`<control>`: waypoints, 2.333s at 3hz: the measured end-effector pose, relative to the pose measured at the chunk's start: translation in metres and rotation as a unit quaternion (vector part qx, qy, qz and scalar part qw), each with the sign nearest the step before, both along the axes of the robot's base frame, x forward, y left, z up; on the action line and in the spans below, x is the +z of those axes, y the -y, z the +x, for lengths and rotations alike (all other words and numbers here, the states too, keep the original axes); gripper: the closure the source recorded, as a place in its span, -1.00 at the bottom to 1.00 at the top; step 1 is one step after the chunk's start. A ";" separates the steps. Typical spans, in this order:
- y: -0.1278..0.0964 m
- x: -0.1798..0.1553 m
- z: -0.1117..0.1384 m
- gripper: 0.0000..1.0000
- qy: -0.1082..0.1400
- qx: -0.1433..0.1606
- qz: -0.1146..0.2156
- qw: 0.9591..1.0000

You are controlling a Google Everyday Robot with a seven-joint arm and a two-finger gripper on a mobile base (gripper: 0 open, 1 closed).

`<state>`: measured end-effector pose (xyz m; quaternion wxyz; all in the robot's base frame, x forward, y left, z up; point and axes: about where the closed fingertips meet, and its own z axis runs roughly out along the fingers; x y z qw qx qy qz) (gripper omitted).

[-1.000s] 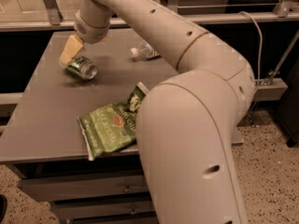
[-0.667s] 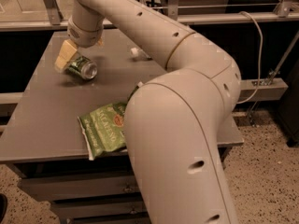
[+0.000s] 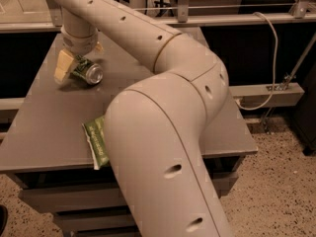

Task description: Place green can upright

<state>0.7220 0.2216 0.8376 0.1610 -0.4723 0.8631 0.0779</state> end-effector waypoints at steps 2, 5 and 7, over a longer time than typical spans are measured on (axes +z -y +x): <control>-0.010 -0.004 0.001 -0.50 0.007 0.020 -0.060 0.998; 0.016 0.053 0.014 0.99 0.055 0.018 -0.010 0.998; 0.067 0.092 -0.006 1.00 0.119 0.062 0.181 0.974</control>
Offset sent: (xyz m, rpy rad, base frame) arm 0.0031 0.0122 0.0040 -0.1676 -0.0251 0.0546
